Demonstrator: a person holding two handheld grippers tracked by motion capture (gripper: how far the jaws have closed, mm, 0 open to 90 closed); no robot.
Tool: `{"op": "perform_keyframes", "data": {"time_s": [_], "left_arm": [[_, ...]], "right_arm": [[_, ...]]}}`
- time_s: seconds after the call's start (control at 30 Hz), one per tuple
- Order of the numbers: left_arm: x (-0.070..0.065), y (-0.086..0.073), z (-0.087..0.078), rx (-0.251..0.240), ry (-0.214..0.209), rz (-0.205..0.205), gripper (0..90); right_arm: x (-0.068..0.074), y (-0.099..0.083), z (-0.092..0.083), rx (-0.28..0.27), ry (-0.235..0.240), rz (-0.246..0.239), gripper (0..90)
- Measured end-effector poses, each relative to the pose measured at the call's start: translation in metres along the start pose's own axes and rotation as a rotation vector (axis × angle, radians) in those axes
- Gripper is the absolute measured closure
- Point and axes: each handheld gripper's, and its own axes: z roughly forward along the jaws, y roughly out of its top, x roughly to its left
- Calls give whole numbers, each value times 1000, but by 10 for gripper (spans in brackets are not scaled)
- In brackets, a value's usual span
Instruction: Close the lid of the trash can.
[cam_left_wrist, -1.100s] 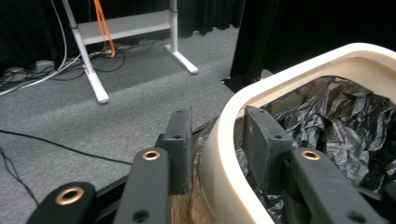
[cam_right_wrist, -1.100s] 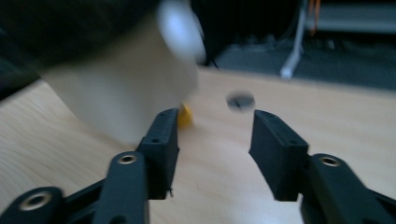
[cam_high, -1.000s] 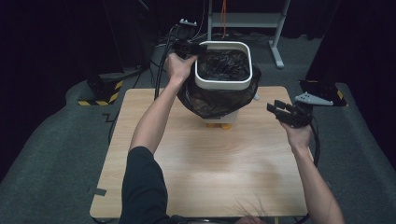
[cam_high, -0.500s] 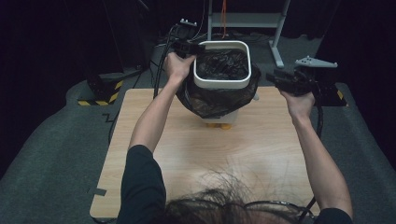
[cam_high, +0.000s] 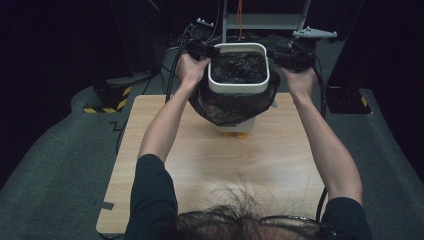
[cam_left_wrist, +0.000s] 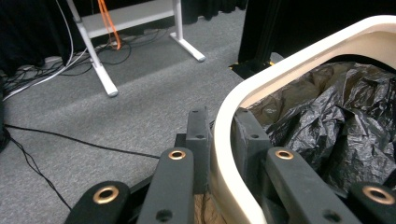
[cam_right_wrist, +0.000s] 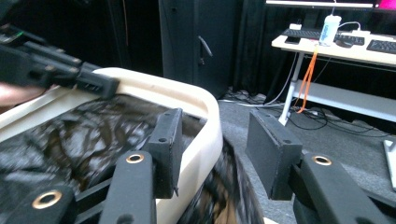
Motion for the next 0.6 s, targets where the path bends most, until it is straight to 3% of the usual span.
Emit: {"op": "perform_keyframes", "data": {"time_s": [0.17, 0.23, 0.37, 0.6], "left_arm": [[0, -1, -1, 9, 7, -9, 784], [-2, 0, 0, 7, 14, 3, 784], [0, -1, 6, 9, 9, -10, 784], [0, -3, 8, 3, 7, -4, 782]], "right_arm": [[-5, 3, 16, 46, 3, 27, 554], [-2, 6, 22, 90, -14, -8, 558], [-2, 9, 29, 127, -13, -40, 595], [4, 4, 47, 137, -7, -66, 674]]}}
